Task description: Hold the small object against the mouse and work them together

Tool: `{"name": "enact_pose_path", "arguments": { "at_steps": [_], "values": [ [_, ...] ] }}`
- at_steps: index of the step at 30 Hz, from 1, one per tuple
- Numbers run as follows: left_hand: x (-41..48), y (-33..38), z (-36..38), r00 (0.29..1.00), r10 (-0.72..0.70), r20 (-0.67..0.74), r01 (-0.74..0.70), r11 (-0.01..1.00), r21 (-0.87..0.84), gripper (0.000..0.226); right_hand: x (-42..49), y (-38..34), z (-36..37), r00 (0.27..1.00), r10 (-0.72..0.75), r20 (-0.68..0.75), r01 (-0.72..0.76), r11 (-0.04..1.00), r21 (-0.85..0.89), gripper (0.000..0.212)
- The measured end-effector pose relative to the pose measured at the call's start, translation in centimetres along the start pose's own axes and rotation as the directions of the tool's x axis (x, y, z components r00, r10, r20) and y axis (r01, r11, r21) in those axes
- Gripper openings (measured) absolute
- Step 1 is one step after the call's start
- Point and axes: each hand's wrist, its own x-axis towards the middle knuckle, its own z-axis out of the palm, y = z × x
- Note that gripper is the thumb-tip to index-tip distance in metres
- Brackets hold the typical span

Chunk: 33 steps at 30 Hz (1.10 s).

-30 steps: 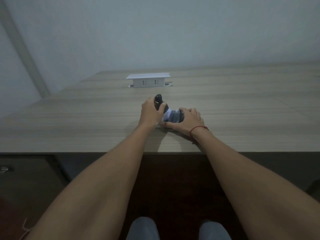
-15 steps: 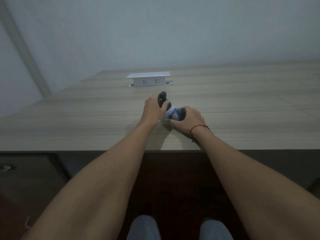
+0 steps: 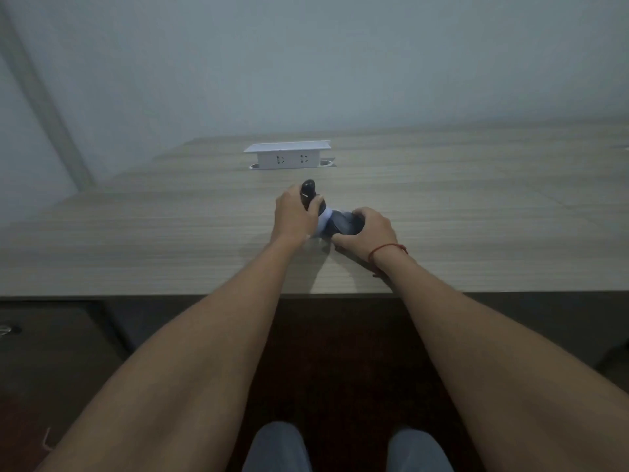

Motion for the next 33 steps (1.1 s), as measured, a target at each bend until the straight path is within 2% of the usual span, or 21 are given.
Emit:
{"name": "enact_pose_path", "arguments": {
  "at_steps": [4,10,16,19,22,27,30,33],
  "values": [
    [-0.6,0.5,0.1,0.999,-0.003,-0.052,-0.004,0.991,-0.131,0.025,-0.1,-0.1,-0.3,0.999,-0.031,0.021,0.032,0.999,-0.036,0.059],
    [-1.0,-1.7,0.0,0.996,-0.069,-0.059,0.069,0.998,-0.001,0.020,-0.2,-0.1,-0.5,0.998,-0.028,0.054,0.030,0.998,-0.051,0.068],
    [-0.4,-0.6,-0.4,0.991,-0.084,-0.108,0.068,0.987,-0.146,0.030,0.0,-0.2,-0.5,0.996,-0.061,0.063,0.066,0.993,-0.097,0.064],
    [-0.6,-0.7,0.1,0.993,-0.097,-0.064,0.089,0.988,-0.126,0.029,0.0,-0.2,-0.6,0.995,-0.065,0.069,0.069,0.996,-0.063,0.062],
    [-0.8,-1.8,-0.2,0.980,-0.171,-0.099,0.162,0.983,-0.091,0.028,-0.1,-0.1,-0.9,0.995,-0.046,0.087,0.046,0.999,-0.004,0.066],
    [-0.3,-1.0,-0.9,0.981,-0.128,-0.147,0.106,0.983,-0.149,0.028,-0.2,-0.2,-0.8,0.993,-0.036,0.113,0.035,0.999,0.012,0.069],
    [-0.5,-0.2,-0.5,0.990,-0.087,-0.111,0.071,0.988,-0.138,0.029,-0.3,-0.3,-0.8,0.991,-0.022,0.129,0.019,1.000,0.024,0.072],
    [-1.2,-0.9,0.1,0.980,-0.158,-0.123,0.146,0.984,-0.099,0.031,-0.4,-0.3,-1.1,0.990,-0.011,0.138,0.006,0.999,0.035,0.074]
  ]
}}
